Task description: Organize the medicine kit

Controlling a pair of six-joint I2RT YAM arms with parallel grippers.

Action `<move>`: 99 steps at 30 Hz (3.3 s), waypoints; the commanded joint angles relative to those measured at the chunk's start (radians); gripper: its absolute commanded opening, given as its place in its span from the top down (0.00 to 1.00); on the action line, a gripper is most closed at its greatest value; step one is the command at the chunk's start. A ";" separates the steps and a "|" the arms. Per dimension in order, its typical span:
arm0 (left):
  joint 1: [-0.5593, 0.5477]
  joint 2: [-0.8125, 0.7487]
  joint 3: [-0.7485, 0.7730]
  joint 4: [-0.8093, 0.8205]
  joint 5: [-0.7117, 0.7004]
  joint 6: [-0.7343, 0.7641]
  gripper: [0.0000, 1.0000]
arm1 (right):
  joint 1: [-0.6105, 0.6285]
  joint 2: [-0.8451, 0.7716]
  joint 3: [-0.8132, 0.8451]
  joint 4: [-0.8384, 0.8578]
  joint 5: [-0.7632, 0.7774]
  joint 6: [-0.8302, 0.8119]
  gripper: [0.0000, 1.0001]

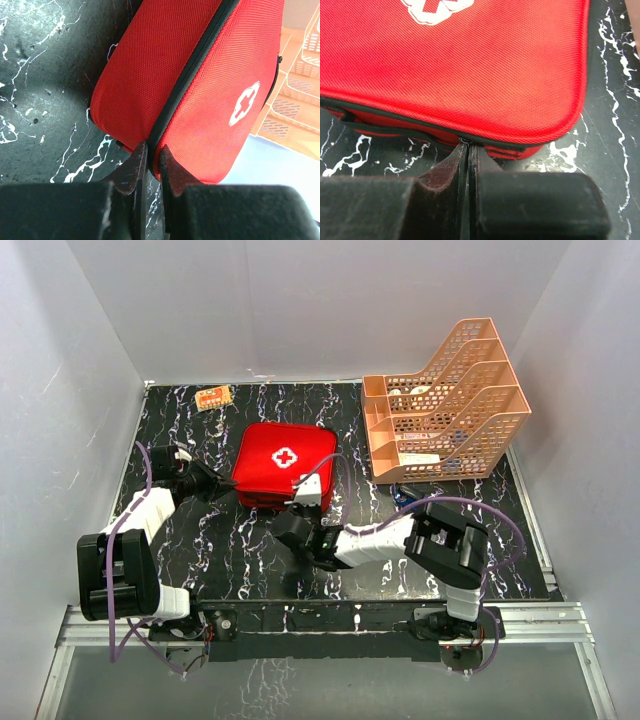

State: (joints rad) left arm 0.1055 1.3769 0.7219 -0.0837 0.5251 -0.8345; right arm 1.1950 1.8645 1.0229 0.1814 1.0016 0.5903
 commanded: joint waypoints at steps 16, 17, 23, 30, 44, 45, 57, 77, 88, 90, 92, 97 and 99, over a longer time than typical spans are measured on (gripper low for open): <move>-0.001 -0.004 0.031 -0.014 -0.071 0.020 1.00 | -0.131 -0.353 -0.375 0.112 -0.044 -0.138 1.00; -0.001 -0.004 0.035 -0.010 -0.070 0.020 1.00 | -0.133 -0.365 -0.383 0.125 -0.063 -0.163 1.00; 0.000 0.029 0.081 0.020 -0.011 0.030 1.00 | -0.136 -0.395 -0.403 0.255 -0.335 -0.343 1.00; 0.000 -0.003 0.127 -0.072 -0.093 0.058 0.64 | -0.124 -0.284 -0.252 0.297 -0.522 -0.376 1.00; -0.008 -0.056 -0.031 0.140 0.132 -0.033 0.35 | -0.102 -0.069 -0.046 0.365 -0.621 -0.389 1.00; -0.014 -0.040 -0.022 0.146 0.133 -0.036 0.35 | -0.098 -0.070 -0.052 0.365 -0.614 -0.388 1.00; -0.067 0.018 -0.015 0.253 0.004 -0.114 0.58 | -0.066 -0.094 -0.117 0.332 -0.517 -0.370 1.00; -0.068 -0.004 0.043 0.082 -0.157 -0.071 1.00 | -0.027 -0.232 -0.318 0.319 -0.121 -0.293 1.00; -0.064 -0.039 0.039 0.032 -0.145 -0.025 1.00 | -0.089 -0.288 -0.357 0.290 -0.100 -0.298 1.00; -0.061 -0.040 0.042 0.034 -0.135 -0.023 1.00 | -0.104 -0.306 -0.366 0.289 -0.107 -0.311 1.00; -0.062 -0.032 0.049 0.033 -0.121 -0.020 1.00 | -0.111 -0.321 -0.374 0.289 -0.124 -0.332 1.00; -0.062 -0.023 0.065 0.026 -0.106 -0.008 1.00 | -0.131 -0.338 -0.393 0.273 -0.173 -0.354 1.00; -0.062 -0.019 0.074 0.017 -0.093 0.006 1.00 | -0.141 -0.341 -0.389 0.271 -0.203 -0.362 1.00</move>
State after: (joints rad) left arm 0.0017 1.3808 0.7338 -0.0772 0.5446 -0.9092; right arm 1.1137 1.5822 0.6579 0.5228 0.6502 0.2939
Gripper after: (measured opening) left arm 0.051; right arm 0.008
